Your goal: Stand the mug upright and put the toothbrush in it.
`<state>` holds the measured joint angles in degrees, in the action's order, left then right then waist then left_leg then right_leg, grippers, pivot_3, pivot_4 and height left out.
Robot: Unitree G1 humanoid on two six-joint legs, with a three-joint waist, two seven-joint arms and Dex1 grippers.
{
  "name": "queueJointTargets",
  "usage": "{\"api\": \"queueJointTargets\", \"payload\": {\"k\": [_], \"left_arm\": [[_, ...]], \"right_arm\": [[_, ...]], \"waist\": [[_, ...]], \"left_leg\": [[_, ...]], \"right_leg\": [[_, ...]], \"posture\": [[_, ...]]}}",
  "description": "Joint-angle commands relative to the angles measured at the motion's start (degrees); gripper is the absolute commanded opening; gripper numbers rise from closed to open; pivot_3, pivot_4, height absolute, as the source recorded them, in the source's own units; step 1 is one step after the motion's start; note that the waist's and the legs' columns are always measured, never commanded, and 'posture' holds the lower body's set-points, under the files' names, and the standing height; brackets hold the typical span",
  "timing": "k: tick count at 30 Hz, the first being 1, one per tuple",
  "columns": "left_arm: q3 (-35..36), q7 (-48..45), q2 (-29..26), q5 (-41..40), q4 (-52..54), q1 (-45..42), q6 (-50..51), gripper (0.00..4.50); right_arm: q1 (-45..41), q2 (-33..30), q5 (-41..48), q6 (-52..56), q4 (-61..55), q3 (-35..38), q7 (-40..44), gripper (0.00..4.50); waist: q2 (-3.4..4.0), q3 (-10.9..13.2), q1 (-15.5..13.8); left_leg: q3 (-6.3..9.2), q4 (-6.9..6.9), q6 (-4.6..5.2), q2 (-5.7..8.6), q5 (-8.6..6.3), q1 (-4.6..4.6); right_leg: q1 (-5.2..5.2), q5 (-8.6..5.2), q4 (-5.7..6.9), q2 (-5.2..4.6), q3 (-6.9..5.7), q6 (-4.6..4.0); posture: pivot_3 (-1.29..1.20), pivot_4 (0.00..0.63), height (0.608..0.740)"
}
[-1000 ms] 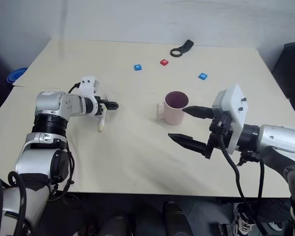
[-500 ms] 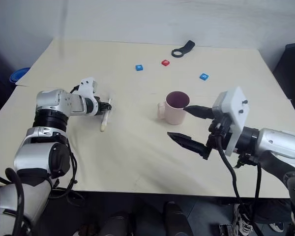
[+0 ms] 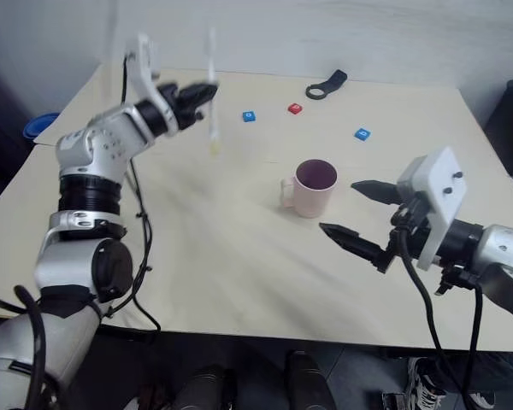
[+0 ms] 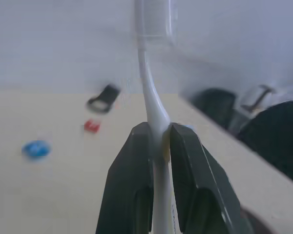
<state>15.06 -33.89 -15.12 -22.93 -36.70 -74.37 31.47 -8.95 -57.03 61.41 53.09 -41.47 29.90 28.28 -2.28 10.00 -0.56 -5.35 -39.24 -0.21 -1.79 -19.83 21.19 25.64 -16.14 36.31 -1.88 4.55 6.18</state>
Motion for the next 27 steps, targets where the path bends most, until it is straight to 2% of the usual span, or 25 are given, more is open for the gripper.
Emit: {"api": "queueJointTargets", "payload": {"k": [1,8,18,19,27], "left_arm": [[-3.2,-5.1,5.0,-1.0,0.9,-1.9,-6.4,0.26],[-7.6,-5.5,13.3,3.9,-10.7,-4.7,-20.1,0.26],[-8.8,-4.9,18.3,9.0,-24.8,-6.5,-31.5,0.26],[-8.8,-5.1,18.4,9.1,-25.4,-6.4,-31.7,0.95],[-8.5,-9.3,17.2,8.5,-21.9,-3.7,-30.9,3.32]], "right_arm": [[1.5,-0.7,-1.3,0.5,0.2,4.3,-2.7,4.50],[6.4,1.1,0.0,0.9,-3.4,8.5,-6.8,4.50],[11.3,2.7,4.7,0.0,-7.5,13.2,-13.3,4.50],[11.6,2.7,5.1,-0.1,-7.7,13.4,-13.7,4.50],[12.3,1.9,5.8,-1.5,-7.0,12.5,-14.6,4.50]], "waist": [[0.01,0.0,-0.4],[0.00,0.0,-0.3],[0.00,0.0,-0.1],[0.00,0.0,-0.1],[0.00,0.0,-0.1]], "left_leg": [[-0.01,-0.01,0.03,0.04,-0.01,-0.03],[-0.05,-0.06,0.21,0.18,0.00,-0.05],[-0.05,-0.06,0.62,0.17,-0.19,0.00],[-0.05,-0.06,0.62,0.16,-0.19,-0.01],[-0.05,-0.06,0.63,0.16,-0.19,-0.01]], "right_leg": [[-0.06,0.01,-0.06,0.01,0.02,0.03],[-0.08,0.22,-0.44,0.21,0.47,0.37],[-0.07,0.28,-0.50,0.25,0.55,0.46],[-0.07,0.28,-0.51,0.25,0.55,0.46],[-0.07,0.28,-0.49,0.25,0.56,0.46]], "posture": [[0.00,0.150,0.740],[0.00,0.150,0.740],[0.00,0.150,0.740],[0.00,0.150,0.740],[0.00,0.150,0.740]]}}
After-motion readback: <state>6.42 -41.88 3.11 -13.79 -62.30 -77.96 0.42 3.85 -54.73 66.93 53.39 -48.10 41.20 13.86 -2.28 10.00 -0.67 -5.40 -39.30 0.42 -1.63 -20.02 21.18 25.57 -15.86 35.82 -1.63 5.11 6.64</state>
